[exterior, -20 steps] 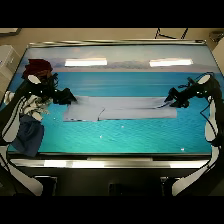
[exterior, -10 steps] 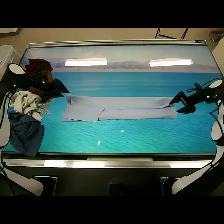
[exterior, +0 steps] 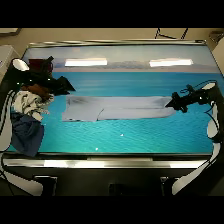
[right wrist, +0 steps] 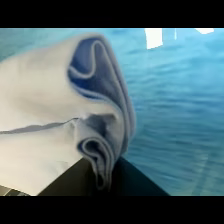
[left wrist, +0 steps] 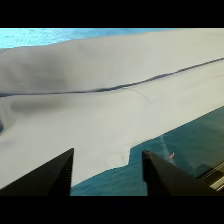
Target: Fold the clothes and pants, and hang the long-sleeved shirts on hangers.
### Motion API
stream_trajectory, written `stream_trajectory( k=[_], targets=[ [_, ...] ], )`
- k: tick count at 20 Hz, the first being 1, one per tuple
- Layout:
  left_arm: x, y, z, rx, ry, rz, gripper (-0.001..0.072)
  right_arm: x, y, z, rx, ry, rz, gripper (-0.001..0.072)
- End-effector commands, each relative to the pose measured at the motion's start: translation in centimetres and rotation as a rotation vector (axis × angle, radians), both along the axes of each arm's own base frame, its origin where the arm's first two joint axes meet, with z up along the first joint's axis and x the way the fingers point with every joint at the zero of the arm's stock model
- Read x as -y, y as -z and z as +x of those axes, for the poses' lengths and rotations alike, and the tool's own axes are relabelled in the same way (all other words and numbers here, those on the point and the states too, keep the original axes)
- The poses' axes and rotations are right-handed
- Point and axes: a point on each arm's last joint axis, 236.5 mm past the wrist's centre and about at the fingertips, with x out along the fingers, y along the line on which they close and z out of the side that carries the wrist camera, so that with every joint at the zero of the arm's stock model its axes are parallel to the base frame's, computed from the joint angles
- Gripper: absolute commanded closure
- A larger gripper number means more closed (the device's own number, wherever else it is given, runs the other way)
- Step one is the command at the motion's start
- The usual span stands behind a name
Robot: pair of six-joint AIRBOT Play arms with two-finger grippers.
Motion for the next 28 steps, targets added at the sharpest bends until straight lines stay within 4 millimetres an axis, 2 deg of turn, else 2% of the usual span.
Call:
stream_trajectory(
  k=[1,2,4,6,7,9,11,13,15,17,19,21,22,23,24,25,26,27,28],
  targets=[
    [4.2,-0.2,0.5,0.06,0.04,-0.006,0.0506,-2.5,-5.3,1.0,0.128,-0.05,0.088,0.0669],
    [6.4,-0.1,0.9,0.096,0.05,-0.009,0.0597,-3.3,-7.5,0.8,0.158,-0.073,0.092,0.0671],
    [12.5,0.6,1.1,0.162,0.078,-0.044,0.0632,-5.3,-11.9,-0.1,0.22,-0.141,0.076,0.0672],
    [19.4,2.9,-0.7,0.146,0.135,-0.089,0.0679,-7.9,-16.5,-1.1,0.304,-0.209,0.046,0.0671],
    [21.7,4.8,-1.9,0.102,0.141,-0.089,0.068,-9.0,-18.7,-1.6,0.346,-0.227,0.032,0.0671],
    [24.8,8.9,-4.4,-0.014,0.139,-0.074,0.0681,-11.2,-22.9,-3.0,0.417,-0.25,0.012,0.0671],
    [27.9,11.6,-6.1,-0.127,0.088,-0.121,0.0681,-13.5,-26.2,-4.5,0.493,-0.297,-0.003,0.067],
    [32.5,11.9,-7.1,-0.187,0.02,-0.256,0.0682,-15.5,-28.5,-6.0,0.529,-0.32,-0.002,0.067],
    [36.9,11.4,-7.4,-0.22,-0.086,-0.386,0.0682,-17.1,-29.8,-7.2,0.548,-0.344,0.003,0.067],
    [40.6,10.9,-8.1,-0.259,-0.192,-0.486,0.0682,-18.2,-30.5,-7.9,0.554,-0.353,0.005,0.067],
    [43.0,10.6,-8.6,-0.288,-0.29,-0.551,0.0683,-18.5,-30.1,-7.9,0.549,-0.358,-0.02,0.0669],
    [43.5,10.5,-7.9,-0.266,-0.345,-0.57,0.0683,-18.2,-28.3,-7.1,0.519,-0.363,-0.072,0.0669],
    [42.9,10.4,-7.2,-0.24,-0.329,-0.568,0.0684,-18.6,-27.5,-6.7,0.503,-0.366,-0.063,0.0669],
    [42.0,10.2,-6.5,-0.233,-0.301,-0.562,0.0685,-19.4,-26.9,-6.2,0.495,-0.372,-0.048,0.0669],
    [40.2,10.1,-5.6,-0.208,-0.251,-0.532,0.0686,-20.4,-26.2,-5.7,0.494,-0.379,-0.038,0.0669],
    [37.8,9.8,-4.6,-0.167,-0.19,-0.479,0.0687,-21.9,-25.7,-5.2,0.497,-0.39,-0.012,0.0669],
    [34.2,9.6,-3.4,-0.124,-0.137,-0.392,0.0687,-23.7,-25.4,-4.9,0.507,-0.408,0.025,0.0669],
    [30.1,9.1,-2.0,-0.076,-0.098,-0.287,0.0687,-25.7,-25.1,-4.5,0.516,-0.415,0.069,0.0669],
    [24.9,8.2,-0.3,-0.017,-0.077,-0.17,0.0687,-27.6,-24.7,-4.0,0.522,-0.416,0.103,0.0669]
  ],
)
